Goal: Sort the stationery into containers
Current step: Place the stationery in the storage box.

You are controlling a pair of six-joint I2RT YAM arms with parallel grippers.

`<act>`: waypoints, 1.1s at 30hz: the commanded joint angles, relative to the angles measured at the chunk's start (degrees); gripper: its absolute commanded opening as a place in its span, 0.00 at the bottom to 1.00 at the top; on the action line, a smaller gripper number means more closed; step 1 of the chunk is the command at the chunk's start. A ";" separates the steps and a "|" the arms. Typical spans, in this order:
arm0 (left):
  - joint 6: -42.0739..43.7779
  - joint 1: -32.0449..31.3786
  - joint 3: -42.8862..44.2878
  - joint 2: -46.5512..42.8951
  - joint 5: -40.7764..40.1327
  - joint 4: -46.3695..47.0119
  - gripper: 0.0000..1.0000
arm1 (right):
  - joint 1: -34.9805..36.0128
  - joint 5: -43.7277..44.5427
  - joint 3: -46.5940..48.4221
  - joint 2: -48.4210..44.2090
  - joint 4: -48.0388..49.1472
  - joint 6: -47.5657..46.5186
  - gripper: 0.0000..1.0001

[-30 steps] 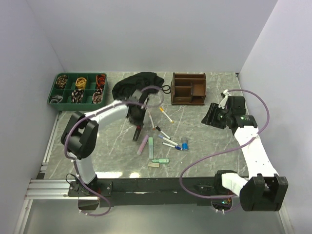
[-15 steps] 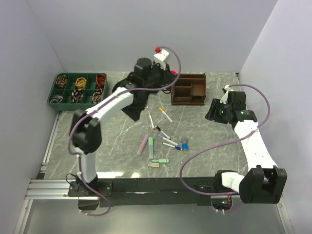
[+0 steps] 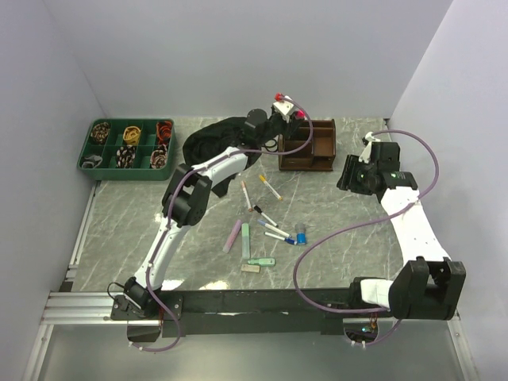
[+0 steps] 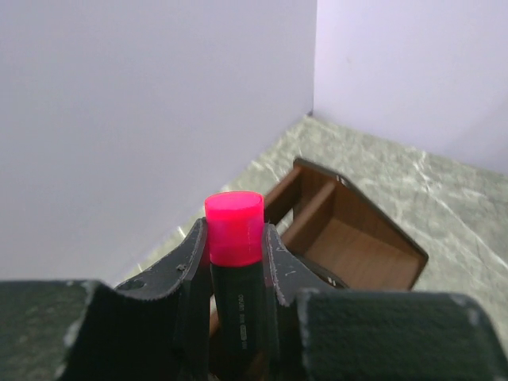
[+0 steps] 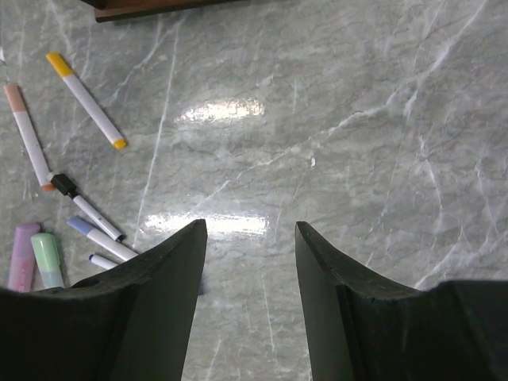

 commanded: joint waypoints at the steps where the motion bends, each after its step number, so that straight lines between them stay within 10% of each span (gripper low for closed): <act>1: 1.18 0.08 2.88 1.04 -0.07 6.68 0.01 | -0.71 0.96 2.34 1.39 1.65 -0.87 0.57; 15: -0.75 1.23 -6.95 -2.90 -1.48 9.75 0.06 | -0.71 0.70 6.30 5.79 1.73 -0.69 0.57; 20: -0.40 0.97 -13.10 -7.90 -3.75 13.44 0.55 | -0.71 0.61 5.51 4.56 1.30 -0.61 0.57; 27: 0.22 -0.35 -26.62 -21.26 -5.69 16.61 0.67 | -0.71 -0.01 2.88 0.26 0.77 0.18 0.57; 33: -3.54 -3.86 -39.03 -43.92 -13.67 -4.16 0.70 | -0.71 -0.97 1.47 -4.31 -0.20 0.80 0.57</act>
